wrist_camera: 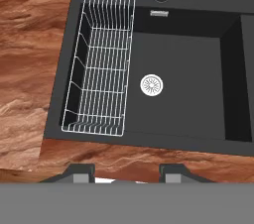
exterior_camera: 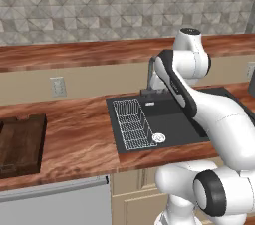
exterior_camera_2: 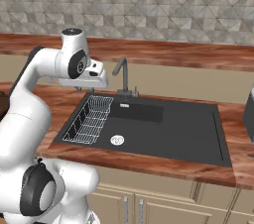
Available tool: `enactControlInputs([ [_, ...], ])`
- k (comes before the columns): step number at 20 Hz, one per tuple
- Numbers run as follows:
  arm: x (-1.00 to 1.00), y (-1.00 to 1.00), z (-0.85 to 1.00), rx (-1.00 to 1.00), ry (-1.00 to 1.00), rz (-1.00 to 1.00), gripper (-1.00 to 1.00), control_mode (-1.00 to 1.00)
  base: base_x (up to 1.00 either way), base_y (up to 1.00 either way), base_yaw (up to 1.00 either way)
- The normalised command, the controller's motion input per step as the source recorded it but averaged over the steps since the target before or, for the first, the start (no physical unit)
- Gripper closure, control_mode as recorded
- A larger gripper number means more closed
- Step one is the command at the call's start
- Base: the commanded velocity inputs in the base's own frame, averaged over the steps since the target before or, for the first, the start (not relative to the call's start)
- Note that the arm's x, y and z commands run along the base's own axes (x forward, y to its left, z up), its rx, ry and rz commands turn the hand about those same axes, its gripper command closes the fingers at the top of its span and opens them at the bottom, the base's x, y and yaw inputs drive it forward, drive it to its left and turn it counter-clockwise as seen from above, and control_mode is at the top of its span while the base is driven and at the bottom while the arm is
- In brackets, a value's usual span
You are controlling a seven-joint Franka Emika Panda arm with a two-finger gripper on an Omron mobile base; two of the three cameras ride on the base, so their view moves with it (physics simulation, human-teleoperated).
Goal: Move the dessert items from the plate to the tray.
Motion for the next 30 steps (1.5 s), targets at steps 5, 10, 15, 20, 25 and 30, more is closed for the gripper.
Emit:
enactControlInputs([
  [5, 0.00, 0.00, 0.00, 0.00, 0.00, 0.00, -1.00, 1.00, 0.00, 0.00, -0.01],
  [10, 0.00, 0.00, 0.00, 0.00, 0.00, 0.00, -1.00, 1.00, -0.09, -0.28, -0.20],
  [15, 0.00, 0.00, 0.00, 0.00, 0.00, 0.00, -1.00, 1.00, -0.19, -0.38, -0.41],
  [20, 0.00, 0.00, 0.00, 0.00, 0.00, 0.00, -1.00, 1.00, 0.08, -0.45, -0.13],
  [25, 0.00, 0.00, 0.00, 0.00, 0.00, 0.00, -1.00, 1.00, 0.07, -0.95, 0.09],
  [30, 0.00, 0.00, 0.00, 0.00, 0.00, 0.00, -1.00, 1.00, -0.07, -0.96, 0.07],
])
